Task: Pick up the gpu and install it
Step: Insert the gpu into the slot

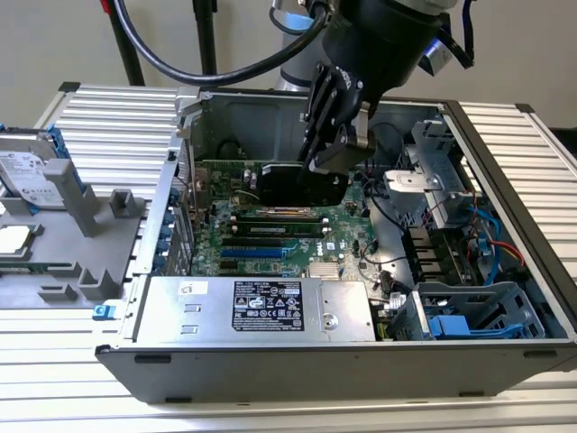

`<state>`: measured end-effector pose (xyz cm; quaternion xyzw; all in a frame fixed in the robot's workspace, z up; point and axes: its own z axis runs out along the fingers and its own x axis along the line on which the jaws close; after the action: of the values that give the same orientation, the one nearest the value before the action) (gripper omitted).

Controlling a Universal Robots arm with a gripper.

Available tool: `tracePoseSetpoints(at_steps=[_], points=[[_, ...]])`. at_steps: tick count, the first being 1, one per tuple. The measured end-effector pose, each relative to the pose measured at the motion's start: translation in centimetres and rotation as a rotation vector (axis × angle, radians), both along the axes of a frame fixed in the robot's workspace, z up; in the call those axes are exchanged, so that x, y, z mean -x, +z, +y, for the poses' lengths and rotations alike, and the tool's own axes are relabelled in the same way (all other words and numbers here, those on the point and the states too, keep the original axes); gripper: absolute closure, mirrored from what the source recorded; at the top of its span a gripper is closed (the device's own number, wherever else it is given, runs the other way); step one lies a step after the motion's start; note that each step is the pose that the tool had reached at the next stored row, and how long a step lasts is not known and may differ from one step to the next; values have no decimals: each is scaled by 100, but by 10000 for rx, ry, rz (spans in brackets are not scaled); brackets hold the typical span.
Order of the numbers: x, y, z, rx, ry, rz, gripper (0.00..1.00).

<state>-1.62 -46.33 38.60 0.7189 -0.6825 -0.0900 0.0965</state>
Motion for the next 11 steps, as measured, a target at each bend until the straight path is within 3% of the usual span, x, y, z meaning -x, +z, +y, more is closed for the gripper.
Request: tracePoseSetpoints(at_steps=[10, 11], points=[[0, -34, 2, 1, -20, 0, 100], [0, -60, 2, 1, -20, 0, 100]])
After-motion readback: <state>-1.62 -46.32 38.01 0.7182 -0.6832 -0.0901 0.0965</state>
